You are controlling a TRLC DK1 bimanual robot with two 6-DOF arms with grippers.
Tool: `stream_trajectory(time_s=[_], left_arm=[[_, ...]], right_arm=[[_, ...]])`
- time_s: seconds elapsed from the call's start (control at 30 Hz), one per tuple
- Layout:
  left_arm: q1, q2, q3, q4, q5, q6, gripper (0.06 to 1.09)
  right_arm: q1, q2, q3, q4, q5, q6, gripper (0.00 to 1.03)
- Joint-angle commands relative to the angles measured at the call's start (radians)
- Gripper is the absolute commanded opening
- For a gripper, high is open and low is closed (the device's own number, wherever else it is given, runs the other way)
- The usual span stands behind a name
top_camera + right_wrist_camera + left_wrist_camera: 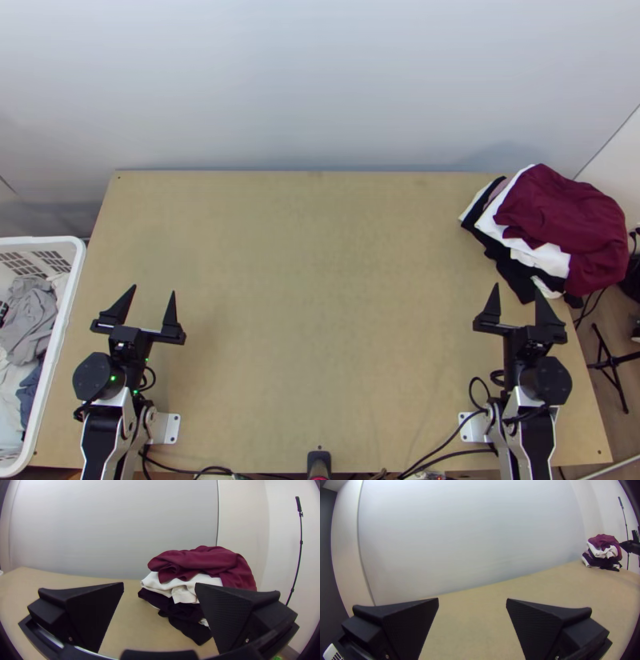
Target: Fold the t-shirt
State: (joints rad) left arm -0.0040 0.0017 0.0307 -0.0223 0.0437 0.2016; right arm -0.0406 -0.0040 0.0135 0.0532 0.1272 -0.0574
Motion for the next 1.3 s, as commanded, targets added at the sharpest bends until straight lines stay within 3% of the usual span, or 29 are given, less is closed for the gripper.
stream_trajectory(time_s=[0.0, 1.27], left_arm=[[0.006, -0.002, -0.005, -0.01, 0.002, -0.031, 1.04], [-0.013, -0.002, -0.005, -0.008, 0.002, -0.05, 1.04]], right_arm=[[-0.007, 0.001, -0.009, -0.032, -0.001, -0.068, 0.99], [-0.007, 0.001, -0.009, -0.033, -0.001, -0.068, 0.99]])
